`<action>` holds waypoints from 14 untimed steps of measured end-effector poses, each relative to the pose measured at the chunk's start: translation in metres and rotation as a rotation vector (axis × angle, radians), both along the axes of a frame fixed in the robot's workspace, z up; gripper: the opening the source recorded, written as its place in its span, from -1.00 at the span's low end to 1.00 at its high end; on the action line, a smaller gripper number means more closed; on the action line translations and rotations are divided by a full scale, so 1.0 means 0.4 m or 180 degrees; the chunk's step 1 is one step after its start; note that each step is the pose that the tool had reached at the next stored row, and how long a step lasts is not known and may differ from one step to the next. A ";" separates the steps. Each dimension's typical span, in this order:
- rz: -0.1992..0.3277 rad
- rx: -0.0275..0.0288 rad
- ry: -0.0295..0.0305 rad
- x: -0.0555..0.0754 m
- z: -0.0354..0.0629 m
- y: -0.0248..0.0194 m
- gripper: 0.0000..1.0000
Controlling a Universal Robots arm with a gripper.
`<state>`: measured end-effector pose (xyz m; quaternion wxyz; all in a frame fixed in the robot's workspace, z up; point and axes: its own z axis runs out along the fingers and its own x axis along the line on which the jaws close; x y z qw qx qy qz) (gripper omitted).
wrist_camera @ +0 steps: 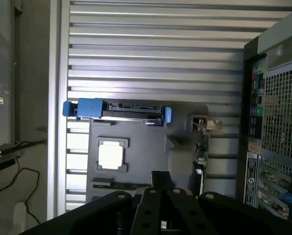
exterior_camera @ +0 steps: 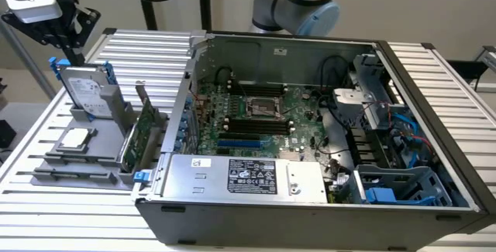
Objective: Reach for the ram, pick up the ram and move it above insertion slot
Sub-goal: 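Reach for the ram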
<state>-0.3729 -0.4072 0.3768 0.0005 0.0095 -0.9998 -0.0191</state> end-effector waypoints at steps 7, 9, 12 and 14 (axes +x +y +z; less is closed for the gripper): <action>0.0000 -0.0001 0.0001 -0.020 -0.007 -0.060 -0.79; 0.0000 -0.0001 0.0001 -0.025 -0.009 -0.077 -0.79; 0.0000 -0.0003 0.0002 -0.033 -0.013 -0.101 -0.79; 0.0000 -0.0006 0.0003 -0.037 -0.016 -0.115 -0.79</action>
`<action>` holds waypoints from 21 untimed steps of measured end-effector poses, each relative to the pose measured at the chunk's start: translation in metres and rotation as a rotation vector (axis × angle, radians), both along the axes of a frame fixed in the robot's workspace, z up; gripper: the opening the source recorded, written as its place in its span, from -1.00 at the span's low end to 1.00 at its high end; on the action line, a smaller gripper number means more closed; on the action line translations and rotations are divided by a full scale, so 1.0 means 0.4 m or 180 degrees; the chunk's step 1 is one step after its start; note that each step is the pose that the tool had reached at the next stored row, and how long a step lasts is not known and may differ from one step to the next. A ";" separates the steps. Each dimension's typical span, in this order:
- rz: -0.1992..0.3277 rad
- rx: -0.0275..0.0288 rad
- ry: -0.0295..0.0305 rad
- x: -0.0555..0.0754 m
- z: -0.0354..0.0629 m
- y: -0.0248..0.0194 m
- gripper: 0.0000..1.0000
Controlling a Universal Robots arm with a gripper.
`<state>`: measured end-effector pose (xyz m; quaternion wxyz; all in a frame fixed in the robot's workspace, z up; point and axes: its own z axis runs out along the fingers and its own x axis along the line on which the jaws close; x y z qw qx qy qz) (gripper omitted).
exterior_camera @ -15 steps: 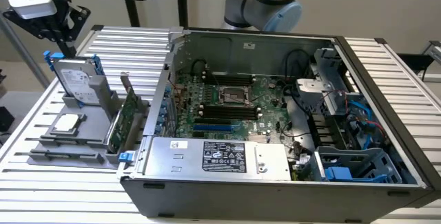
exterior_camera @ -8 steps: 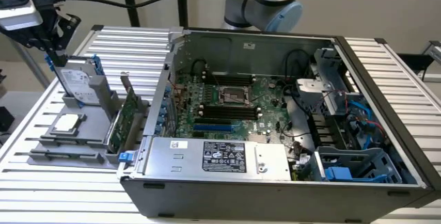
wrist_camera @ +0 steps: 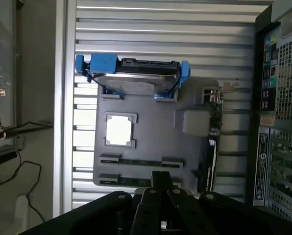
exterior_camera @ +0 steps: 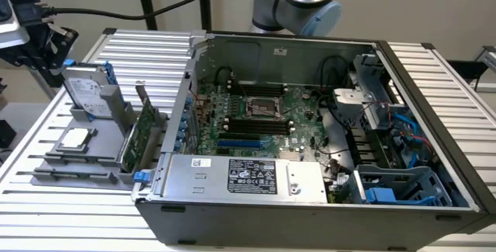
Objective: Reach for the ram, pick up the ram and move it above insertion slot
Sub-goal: 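Reach for the ram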
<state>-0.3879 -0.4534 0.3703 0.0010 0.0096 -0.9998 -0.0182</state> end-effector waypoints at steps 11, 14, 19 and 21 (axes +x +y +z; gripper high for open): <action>0.0000 -0.0030 0.0009 -0.026 -0.018 -0.070 -0.79; -0.0001 -0.0052 0.0009 -0.032 -0.020 -0.075 -0.79; 0.0000 -0.0052 0.0009 -0.032 -0.020 -0.075 -0.79; 0.0000 -0.0052 0.0009 -0.032 -0.020 -0.075 -0.79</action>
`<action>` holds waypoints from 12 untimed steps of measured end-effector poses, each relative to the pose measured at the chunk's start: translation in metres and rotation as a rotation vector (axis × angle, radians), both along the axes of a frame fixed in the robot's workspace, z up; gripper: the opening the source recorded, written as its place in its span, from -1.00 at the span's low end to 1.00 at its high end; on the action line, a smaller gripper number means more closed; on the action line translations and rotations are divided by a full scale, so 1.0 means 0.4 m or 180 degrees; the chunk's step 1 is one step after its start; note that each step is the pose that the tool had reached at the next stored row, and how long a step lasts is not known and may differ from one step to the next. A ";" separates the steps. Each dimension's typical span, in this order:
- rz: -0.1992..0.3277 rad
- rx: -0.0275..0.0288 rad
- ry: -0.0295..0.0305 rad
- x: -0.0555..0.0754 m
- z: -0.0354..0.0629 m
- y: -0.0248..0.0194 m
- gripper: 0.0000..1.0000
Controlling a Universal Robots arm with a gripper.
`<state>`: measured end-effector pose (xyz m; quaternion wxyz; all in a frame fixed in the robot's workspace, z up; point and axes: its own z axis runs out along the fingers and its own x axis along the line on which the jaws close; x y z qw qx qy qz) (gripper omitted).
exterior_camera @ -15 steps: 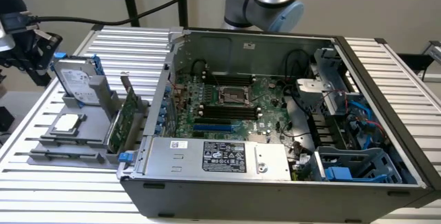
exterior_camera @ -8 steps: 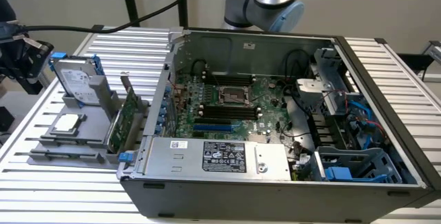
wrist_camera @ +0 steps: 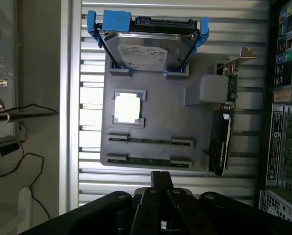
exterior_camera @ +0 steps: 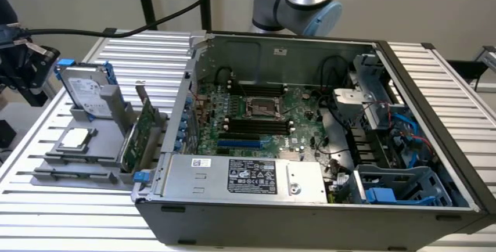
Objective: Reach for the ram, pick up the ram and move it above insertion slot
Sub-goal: 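Pick up the ram and move it above insertion slot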
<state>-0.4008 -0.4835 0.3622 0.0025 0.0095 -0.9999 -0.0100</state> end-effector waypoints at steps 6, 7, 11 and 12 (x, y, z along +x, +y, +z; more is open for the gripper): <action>0.0000 0.0000 0.0000 0.000 0.000 0.000 -0.79; 0.0000 0.0000 0.0000 0.000 0.000 0.000 -0.79; 0.0000 0.0000 0.0000 0.000 0.000 0.000 -0.79; 0.0000 0.0000 0.0000 0.000 0.000 0.000 -0.79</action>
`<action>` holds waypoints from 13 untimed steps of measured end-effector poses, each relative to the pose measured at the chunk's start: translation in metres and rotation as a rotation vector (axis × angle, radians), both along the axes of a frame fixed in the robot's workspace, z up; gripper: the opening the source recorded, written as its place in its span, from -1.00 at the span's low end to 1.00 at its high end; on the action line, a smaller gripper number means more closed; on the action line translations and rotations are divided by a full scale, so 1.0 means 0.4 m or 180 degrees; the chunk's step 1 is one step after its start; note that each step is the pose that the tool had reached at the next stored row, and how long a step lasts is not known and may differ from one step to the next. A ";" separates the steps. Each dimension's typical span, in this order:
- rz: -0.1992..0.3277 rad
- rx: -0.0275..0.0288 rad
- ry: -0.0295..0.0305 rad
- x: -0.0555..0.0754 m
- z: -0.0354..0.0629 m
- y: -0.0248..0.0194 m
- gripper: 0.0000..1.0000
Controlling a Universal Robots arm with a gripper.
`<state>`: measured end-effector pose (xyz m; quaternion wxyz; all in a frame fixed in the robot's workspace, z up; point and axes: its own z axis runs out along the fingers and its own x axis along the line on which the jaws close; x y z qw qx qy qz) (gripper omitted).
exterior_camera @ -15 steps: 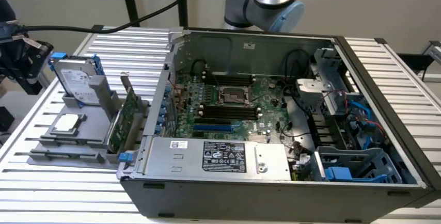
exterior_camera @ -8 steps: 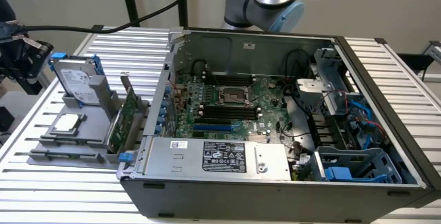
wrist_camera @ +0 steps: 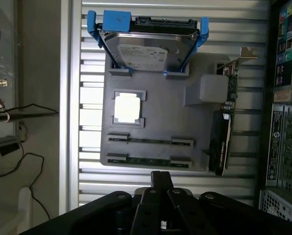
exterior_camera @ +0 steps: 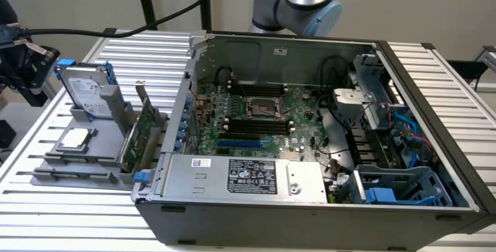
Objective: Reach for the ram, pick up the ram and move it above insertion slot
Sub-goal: 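Pick up the ram and move it above insertion slot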
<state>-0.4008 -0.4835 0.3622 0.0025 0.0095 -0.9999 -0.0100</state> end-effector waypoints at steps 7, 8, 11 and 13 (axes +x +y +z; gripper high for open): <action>0.0345 0.0000 0.0000 0.000 0.000 0.000 -0.79; 0.0405 0.0000 0.0000 0.000 0.000 0.000 -0.79; 0.0579 0.0000 0.0000 0.000 0.000 0.000 -0.79; 0.0693 0.0000 0.0000 0.000 0.000 0.000 -0.79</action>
